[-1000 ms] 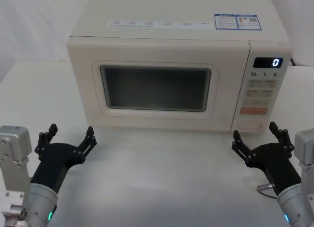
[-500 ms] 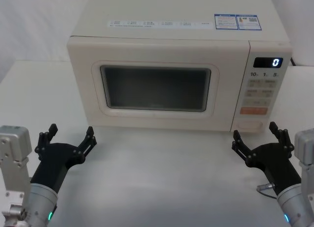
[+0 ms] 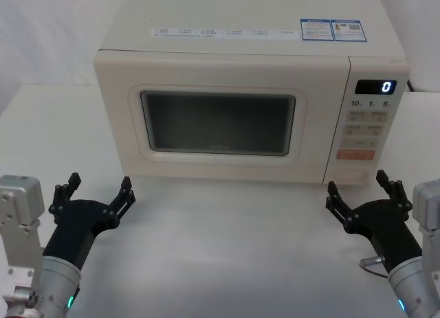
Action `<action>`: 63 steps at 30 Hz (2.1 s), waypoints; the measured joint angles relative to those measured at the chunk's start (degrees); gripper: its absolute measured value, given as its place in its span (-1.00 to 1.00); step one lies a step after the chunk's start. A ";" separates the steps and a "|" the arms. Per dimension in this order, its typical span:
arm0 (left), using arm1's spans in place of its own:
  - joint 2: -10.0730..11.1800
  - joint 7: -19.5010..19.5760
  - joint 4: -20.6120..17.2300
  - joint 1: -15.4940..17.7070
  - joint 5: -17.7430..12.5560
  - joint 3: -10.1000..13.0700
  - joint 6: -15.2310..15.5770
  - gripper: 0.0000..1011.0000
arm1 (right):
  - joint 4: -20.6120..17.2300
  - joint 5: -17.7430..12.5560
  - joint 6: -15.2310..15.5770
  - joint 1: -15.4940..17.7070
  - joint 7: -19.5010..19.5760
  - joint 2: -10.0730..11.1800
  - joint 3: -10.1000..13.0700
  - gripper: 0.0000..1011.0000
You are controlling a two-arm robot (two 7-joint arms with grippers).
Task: Press the button to open the microwave door with one hand; close the microwave door with the other hand.
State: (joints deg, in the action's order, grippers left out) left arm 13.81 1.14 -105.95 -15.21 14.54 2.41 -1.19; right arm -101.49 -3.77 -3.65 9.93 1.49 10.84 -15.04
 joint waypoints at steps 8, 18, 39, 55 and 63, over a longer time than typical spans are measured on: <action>0.00 0.00 0.00 0.00 0.00 0.00 0.00 0.98 | 0.00 0.00 0.00 0.00 0.00 0.00 0.00 0.57; 0.00 0.00 0.00 0.00 0.00 0.00 0.00 0.98 | 0.00 0.00 0.00 0.00 0.00 0.00 0.00 -0.09; 0.00 0.00 0.00 0.00 0.00 0.00 0.00 0.98 | 0.00 0.00 0.00 0.00 0.00 0.00 0.00 -1.00; 0.00 0.00 0.00 0.00 0.00 0.00 0.00 0.98 | 1.35 -1.16 0.30 -0.29 -4.56 -1.43 1.97 -1.00; 0.00 0.00 0.00 0.00 0.00 0.00 0.00 0.98 | 3.14 -2.06 1.81 -1.09 -6.82 -2.66 3.20 -1.00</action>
State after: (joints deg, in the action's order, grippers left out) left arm 13.81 1.14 -105.95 -15.21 14.54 2.41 -1.19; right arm -98.35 -5.83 -1.84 8.83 -5.32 8.18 -11.84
